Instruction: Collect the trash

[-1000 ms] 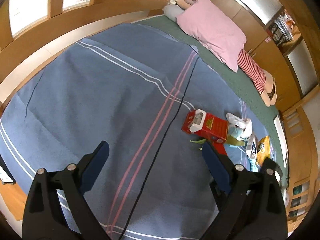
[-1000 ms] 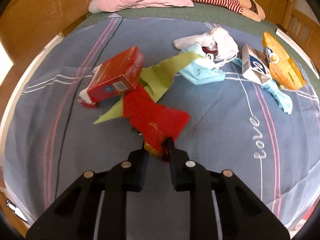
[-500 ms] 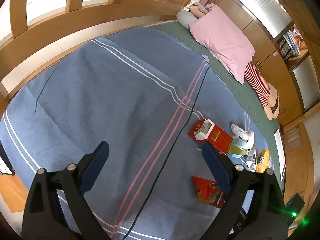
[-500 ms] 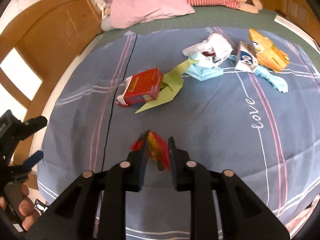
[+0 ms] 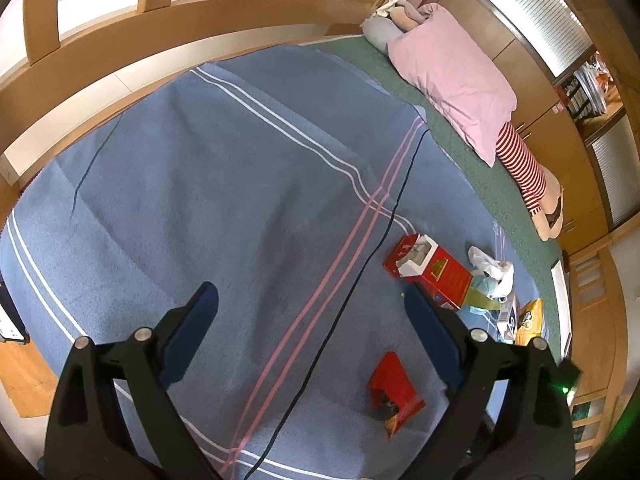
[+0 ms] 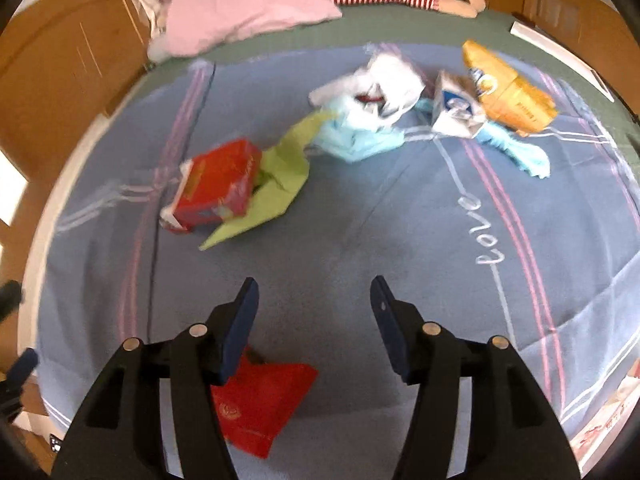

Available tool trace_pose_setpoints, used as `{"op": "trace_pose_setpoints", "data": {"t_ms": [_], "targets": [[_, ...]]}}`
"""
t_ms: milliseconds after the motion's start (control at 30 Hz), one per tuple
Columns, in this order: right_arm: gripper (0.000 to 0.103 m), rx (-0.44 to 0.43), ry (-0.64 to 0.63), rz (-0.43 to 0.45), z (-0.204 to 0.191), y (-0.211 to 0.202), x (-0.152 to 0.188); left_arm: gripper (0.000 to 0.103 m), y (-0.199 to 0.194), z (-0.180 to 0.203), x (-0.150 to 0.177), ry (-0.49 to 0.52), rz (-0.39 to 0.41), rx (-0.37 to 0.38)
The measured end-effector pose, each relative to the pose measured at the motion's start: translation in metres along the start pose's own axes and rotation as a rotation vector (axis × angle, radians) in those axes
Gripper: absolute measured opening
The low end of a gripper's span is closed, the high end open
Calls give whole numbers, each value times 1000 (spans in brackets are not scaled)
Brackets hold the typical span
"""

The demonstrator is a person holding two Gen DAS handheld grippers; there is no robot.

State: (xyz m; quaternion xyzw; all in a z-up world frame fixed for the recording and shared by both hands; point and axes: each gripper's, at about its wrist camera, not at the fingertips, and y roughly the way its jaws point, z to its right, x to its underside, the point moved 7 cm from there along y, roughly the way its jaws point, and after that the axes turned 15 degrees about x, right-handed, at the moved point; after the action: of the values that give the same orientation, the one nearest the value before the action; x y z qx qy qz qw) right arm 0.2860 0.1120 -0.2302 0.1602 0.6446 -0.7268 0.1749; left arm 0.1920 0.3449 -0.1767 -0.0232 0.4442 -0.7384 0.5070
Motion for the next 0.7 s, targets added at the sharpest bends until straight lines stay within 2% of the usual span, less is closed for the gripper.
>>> {"op": "trace_pose_setpoints", "data": {"t_ms": [133,233,433,533,600,700], "targets": [[57,-6,-74,-45,-11,8,15,94,1,2,1,-1,1,5],[57,-44,-97,-32,-17,3,15,94,3,4,2,10,-5,6],[57,-112,-164,-67,-34,2,23,94,-1,-1,-1,-15,19,-1],[57,-218,-197,-67,-48,-8,27,94,-8,-7,-4,-52,52,12],[57,-249,-217,-36,-54,-18,26,94,-19,-16,-10,-111,117,17],[58,-175,-161,123,-38,-42,5,94,-31,-31,-15,-171,169,-2]]}}
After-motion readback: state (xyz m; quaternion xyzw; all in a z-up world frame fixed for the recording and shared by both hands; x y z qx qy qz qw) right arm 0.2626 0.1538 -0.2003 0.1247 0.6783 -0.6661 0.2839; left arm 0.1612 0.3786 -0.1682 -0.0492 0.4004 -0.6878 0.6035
